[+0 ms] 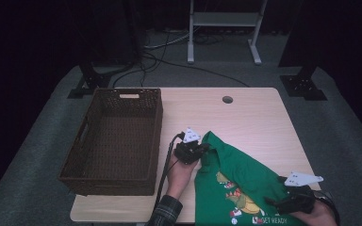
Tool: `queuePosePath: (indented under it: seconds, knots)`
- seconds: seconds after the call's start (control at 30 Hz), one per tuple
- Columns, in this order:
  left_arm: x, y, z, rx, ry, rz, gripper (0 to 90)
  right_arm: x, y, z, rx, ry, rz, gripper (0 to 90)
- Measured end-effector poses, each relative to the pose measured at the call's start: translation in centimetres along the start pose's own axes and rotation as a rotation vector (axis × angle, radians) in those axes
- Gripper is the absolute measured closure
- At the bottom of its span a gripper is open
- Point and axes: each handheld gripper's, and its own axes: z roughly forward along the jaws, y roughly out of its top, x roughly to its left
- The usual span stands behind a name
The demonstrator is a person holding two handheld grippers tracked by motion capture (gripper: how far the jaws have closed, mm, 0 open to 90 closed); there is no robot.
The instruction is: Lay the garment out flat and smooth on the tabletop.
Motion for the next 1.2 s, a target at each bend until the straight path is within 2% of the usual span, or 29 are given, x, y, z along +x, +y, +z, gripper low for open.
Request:
queuePosePath:
  seconds: [0.23, 0.57, 0.77, 1.0, 1.2]
  knots:
    - [0.2, -0.1, -0.4, -0.011, 0.006, -0.005, 87.4, -0.6, -0.6, -0.7, -0.001, -0.011, 0.015, 2.6]
    - [0.9, -0.9, -1.2, -0.016, 0.022, -0.026, 87.3, -0.6, -0.7, -0.7, -0.002, -0.016, 0.019, 2.6]
    - [1.4, -1.3, -1.5, -0.011, 0.046, -0.033, 87.3, -0.6, -0.7, -0.6, -0.002, -0.017, 0.019, 2.6]
    - [1.6, -1.7, -1.6, 0.007, 0.079, -0.025, 87.2, -0.6, -0.7, -0.6, -0.003, -0.017, 0.019, 2.6]
    - [1.9, -2.5, -1.4, 0.052, 0.124, -0.019, 87.1, -0.6, -0.7, -0.6, -0.002, -0.017, 0.020, 2.6]
